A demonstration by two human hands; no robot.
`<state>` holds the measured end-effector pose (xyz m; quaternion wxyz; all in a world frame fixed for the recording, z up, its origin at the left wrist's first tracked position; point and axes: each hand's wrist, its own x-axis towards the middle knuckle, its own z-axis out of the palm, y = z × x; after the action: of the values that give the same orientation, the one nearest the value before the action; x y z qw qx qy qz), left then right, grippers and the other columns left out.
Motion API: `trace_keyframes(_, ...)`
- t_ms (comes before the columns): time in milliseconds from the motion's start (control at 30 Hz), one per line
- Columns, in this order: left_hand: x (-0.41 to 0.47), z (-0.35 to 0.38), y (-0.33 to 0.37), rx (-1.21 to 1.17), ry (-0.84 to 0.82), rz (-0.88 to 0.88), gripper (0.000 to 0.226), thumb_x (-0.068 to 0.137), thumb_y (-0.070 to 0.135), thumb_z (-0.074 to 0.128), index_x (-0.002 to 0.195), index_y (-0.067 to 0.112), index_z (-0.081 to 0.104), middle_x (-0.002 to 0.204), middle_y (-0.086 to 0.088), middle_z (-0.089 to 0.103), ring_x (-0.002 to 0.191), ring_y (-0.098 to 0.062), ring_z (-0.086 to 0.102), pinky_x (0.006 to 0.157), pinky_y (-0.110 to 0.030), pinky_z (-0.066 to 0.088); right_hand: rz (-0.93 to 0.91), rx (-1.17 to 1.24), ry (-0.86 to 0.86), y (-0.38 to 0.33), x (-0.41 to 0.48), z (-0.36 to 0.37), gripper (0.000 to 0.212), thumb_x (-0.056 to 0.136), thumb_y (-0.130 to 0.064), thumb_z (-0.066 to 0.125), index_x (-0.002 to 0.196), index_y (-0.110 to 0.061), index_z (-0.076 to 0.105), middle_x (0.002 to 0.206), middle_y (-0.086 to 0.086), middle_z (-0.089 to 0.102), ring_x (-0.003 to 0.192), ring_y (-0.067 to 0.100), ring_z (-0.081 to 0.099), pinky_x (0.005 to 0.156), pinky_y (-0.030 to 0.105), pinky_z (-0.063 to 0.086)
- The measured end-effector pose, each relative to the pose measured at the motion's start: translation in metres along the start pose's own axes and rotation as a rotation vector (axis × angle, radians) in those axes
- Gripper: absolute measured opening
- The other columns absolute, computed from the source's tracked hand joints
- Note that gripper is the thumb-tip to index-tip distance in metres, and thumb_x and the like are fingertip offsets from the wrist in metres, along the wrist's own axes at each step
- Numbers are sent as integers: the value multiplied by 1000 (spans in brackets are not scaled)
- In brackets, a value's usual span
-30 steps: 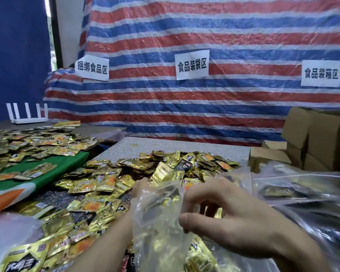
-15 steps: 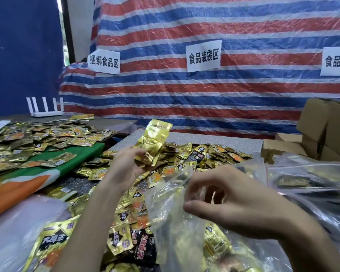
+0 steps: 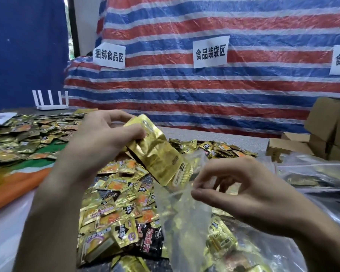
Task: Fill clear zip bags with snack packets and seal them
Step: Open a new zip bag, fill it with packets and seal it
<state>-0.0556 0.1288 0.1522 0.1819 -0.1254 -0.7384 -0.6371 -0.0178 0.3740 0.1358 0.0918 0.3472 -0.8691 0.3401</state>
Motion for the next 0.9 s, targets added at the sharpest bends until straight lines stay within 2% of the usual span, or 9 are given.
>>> trace_keyframes(67,1,9,-2,121,16,-25,19,75,16,77,92,15,70,71,-2,74,59,-16,64,50,-24,50,-31,5,55,-1,2,2,14,86,-36,70,81,-24,75,77,-7,70,72,12,67,62,28,54)
trace_keyframes(167,0,25,-6,215,-13,-39,33,69,34,78,95,21,64,81,-2,75,74,-21,71,75,-42,59,-49,8,105,-4,5,6,13,85,-32,71,79,-22,76,76,-12,71,71,6,68,59,15,51)
trace_keyframes(267,-2,39,-10,227,-123,-37,26,78,29,76,97,25,59,87,-6,73,79,-27,72,79,-53,58,-44,-22,118,-4,7,9,14,85,-34,71,79,-22,75,76,-13,71,72,4,68,61,12,49)
trace_keyframes(367,-4,46,-10,218,-197,-6,39,70,20,86,99,24,60,80,-3,69,68,-20,69,67,-44,59,-33,-14,116,-3,6,8,14,84,-35,70,80,-22,76,77,-12,72,73,6,69,62,16,52)
trace_keyframes(467,-4,47,-9,250,-202,-18,56,56,17,94,101,22,61,88,-4,62,67,-15,61,64,-36,55,-10,-2,124,-2,5,5,18,81,-38,69,82,-22,77,79,-10,72,75,9,70,66,29,56)
trace_keyframes(633,-1,39,-8,91,-203,23,39,69,-3,84,99,12,66,90,-11,66,59,-18,64,56,-27,55,22,43,69,-4,2,2,18,81,-42,69,79,-25,75,71,3,71,62,19,69,60,44,55)
trace_keyframes(733,1,31,-7,-3,-164,27,32,71,14,83,100,12,68,88,-7,72,66,-23,69,57,-31,57,29,56,60,-4,-1,-4,14,82,-40,70,78,-27,76,72,2,71,64,18,69,63,42,55)
trace_keyframes(800,7,27,-9,-53,-163,-24,30,77,28,77,101,11,68,87,-3,74,65,-24,71,53,-26,56,48,79,13,-4,-4,-8,14,83,-38,70,79,-27,76,74,2,72,67,17,70,65,41,57)
trace_keyframes(900,21,25,-25,10,-113,-85,22,93,32,65,102,12,67,89,-4,74,63,-24,72,51,-25,54,111,77,-54,-1,-6,-11,16,84,-39,71,82,-24,76,76,5,72,70,17,70,69,44,58)
